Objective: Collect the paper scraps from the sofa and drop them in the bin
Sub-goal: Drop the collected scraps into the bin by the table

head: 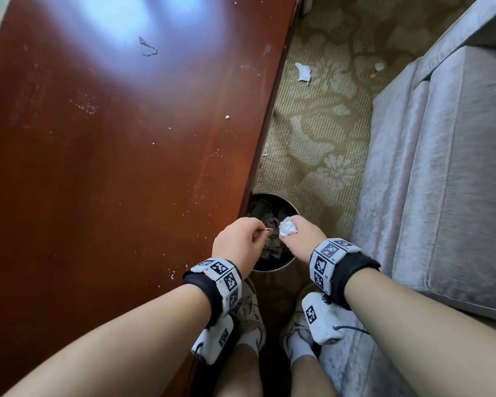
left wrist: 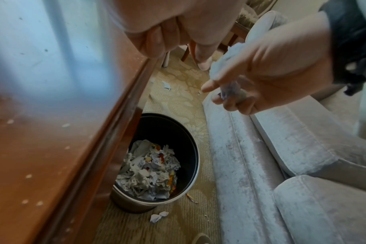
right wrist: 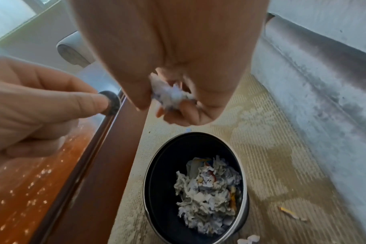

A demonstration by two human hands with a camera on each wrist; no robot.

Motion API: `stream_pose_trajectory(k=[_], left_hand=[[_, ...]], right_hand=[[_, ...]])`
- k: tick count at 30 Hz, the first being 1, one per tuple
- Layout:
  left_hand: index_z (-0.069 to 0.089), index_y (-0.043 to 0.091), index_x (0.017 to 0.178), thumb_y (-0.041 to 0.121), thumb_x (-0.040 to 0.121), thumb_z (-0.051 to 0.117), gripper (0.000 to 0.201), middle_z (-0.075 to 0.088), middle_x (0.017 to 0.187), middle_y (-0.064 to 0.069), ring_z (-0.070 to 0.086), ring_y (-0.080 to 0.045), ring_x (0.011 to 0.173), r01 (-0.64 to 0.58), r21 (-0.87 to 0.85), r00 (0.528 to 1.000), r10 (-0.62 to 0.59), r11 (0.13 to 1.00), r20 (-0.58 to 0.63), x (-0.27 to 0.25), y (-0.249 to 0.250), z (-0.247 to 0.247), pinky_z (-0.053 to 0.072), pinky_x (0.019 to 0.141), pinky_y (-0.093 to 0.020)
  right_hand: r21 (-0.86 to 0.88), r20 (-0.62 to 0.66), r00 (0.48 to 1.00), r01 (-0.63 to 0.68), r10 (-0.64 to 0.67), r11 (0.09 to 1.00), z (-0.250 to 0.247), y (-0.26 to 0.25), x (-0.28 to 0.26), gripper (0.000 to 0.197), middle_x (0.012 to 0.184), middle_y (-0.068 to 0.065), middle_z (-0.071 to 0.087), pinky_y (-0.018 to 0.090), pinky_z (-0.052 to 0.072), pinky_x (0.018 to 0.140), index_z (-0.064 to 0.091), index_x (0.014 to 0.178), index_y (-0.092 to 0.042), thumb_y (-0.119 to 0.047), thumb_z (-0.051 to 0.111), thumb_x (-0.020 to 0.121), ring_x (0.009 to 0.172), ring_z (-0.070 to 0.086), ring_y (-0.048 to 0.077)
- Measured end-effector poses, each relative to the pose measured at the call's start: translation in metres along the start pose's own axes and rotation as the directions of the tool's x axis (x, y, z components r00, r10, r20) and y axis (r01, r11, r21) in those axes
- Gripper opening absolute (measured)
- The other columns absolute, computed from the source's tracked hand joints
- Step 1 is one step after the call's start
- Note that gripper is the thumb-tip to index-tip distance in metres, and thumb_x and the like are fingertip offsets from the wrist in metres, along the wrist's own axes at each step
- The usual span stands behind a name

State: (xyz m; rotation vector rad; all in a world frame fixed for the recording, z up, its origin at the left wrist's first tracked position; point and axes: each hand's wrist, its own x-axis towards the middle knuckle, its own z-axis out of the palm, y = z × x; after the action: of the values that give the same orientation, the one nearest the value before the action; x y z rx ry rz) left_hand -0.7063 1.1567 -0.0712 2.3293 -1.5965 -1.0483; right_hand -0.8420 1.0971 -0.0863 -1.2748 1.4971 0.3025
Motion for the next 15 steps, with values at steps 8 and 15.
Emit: stream_pose_trajectory(k=[8, 15], left_hand=[[0.065, 0.025, 0.095, 0.04, 0.092, 0.053, 0.019, 0.064, 0.094, 0.009, 0.06, -0.014, 0.086, 0.075, -0.051, 0.997, -0.076, 0.996, -0.018, -0.005, -0.01, 0.001, 0.049, 0.072, -0.029], [0.065, 0.025, 0.091, 0.039, 0.091, 0.056, 0.017, 0.059, 0.081, 0.011, 0.057, -0.012, 0.075, 0.089, -0.079, 0.994, -0.094, 0.993, -0.054, -0.007, -0.018, -0.001, 0.045, 0.064, -0.025]], right_hand=[[-0.101, -0.045, 0.998, 0.046, -0.051, 0.994, 0.002, 0.006, -0.004, 0.043, 0.111, 0.0, 0.067, 0.027, 0.049, 0.085, 0.057, 0.124, -0.021, -0.01, 0.055, 0.083, 0.101, 0.063, 0.019], [0.034, -0.222, 0.975, 0.037, -0.029, 0.999, 0.01, 0.006, 0.0, 0.035, 0.097, -0.007, 0.072, 0.017, 0.046, 0.076, 0.068, 0.109, -0.025, -0.006, 0.053, 0.084, 0.092, 0.065, 0.013]])
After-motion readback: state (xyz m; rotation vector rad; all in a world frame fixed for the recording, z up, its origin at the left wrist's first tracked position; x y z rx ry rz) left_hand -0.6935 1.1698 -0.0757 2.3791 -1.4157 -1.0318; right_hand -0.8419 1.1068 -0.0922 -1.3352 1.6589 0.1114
